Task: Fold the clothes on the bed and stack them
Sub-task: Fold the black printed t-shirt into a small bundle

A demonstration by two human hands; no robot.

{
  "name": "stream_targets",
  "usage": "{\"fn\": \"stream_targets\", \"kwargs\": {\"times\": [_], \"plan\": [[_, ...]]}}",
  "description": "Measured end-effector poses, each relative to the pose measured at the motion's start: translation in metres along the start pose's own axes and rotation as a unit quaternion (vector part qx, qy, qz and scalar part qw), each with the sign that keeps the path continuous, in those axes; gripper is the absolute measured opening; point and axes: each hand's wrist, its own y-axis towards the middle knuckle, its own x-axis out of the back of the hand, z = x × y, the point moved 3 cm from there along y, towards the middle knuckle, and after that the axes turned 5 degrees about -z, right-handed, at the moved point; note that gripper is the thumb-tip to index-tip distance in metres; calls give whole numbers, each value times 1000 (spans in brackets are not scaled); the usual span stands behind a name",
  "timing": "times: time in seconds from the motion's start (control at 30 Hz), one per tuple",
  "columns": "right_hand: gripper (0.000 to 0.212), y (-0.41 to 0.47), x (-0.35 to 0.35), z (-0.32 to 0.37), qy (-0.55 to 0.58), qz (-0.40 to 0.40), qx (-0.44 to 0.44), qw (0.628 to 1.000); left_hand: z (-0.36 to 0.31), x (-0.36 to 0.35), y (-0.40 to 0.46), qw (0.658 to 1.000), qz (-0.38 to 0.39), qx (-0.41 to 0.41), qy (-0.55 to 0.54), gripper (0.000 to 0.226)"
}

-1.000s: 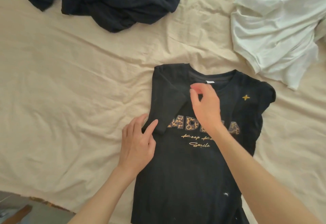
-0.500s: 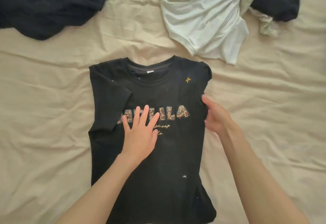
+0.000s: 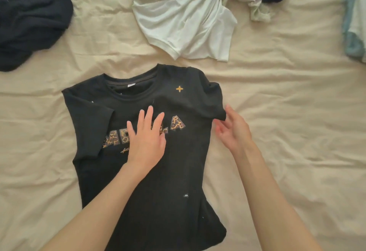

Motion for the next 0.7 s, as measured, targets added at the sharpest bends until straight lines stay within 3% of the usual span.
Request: {"fn": "stream_targets", "kwargs": {"times": [0.07,0.17,0.33,0.43,0.57,0.63,0.7], "plan": [[18,4,-9,8,-14,37,1,999,-16,2,12,998,-4,-63,5,62],[8,7,-13,14,-118,36,38,992,-38,2,32,993,18,-117,14,60],[20,22,-20,37,-315,-12,173,933,-49,-5,54,993,84,-84,-10,54],[18,32,-44,54,-337,61,123,931,-49,-6,55,994,79,-77,-25,54],[12,36,-55,69,-213,99,52,971,-47,-10,52,993,89,-77,-16,56],[20,34,-53,72,-93,124,55,986,-48,-12,54,992,96,-76,-12,57],[16,35,-46,70,-49,103,91,989,-50,-12,56,992,102,-74,-12,57]]}}
